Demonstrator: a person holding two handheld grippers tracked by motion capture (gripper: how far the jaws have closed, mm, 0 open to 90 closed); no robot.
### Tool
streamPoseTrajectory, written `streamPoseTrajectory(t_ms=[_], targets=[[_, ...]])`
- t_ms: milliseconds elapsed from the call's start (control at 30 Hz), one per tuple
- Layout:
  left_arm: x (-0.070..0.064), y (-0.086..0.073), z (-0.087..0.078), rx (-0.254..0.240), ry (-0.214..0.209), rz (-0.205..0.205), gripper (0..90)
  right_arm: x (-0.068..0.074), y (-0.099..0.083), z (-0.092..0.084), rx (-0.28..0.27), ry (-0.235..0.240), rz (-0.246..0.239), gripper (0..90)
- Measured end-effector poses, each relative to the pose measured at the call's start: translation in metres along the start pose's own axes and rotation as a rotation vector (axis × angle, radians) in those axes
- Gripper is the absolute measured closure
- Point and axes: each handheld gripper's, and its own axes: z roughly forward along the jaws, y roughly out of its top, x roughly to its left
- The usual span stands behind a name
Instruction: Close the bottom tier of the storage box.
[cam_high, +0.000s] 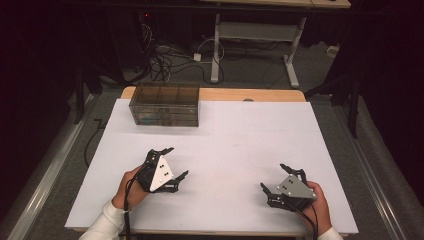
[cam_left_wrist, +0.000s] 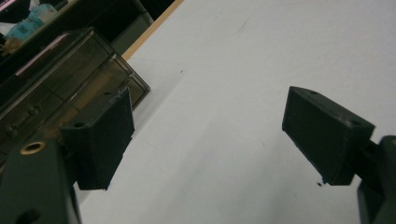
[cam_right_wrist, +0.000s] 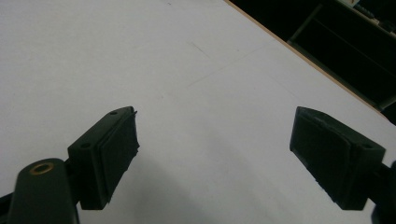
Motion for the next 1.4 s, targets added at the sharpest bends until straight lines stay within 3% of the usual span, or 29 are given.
streamPoseTrajectory(t_ms=[600,700,800,1200,1400], targets=[[0.0,-0.023,-0.007,0.053,0.009,-0.043,16.2,0.0,0.0,0.0,0.001,0.002,0.001,15.6],[-0.001,-0.027,-0.009,0.053,0.04,-0.05,16.2,0.0,0.0,0.001,0.001,0.003,0.002,15.6],[0.0,-0.03,-0.01,0.056,0.037,-0.075,16.3,-0.001,0.0,0.001,0.001,0.004,0.004,15.7],[-0.006,-0.046,-0.017,0.108,0.008,-0.108,16.3,-0.003,-0.002,0.002,-0.002,0.016,0.005,15.7],[-0.008,-0.045,-0.018,0.108,0.01,-0.103,16.2,-0.004,-0.002,0.0,-0.007,0.016,0.004,15.7]])
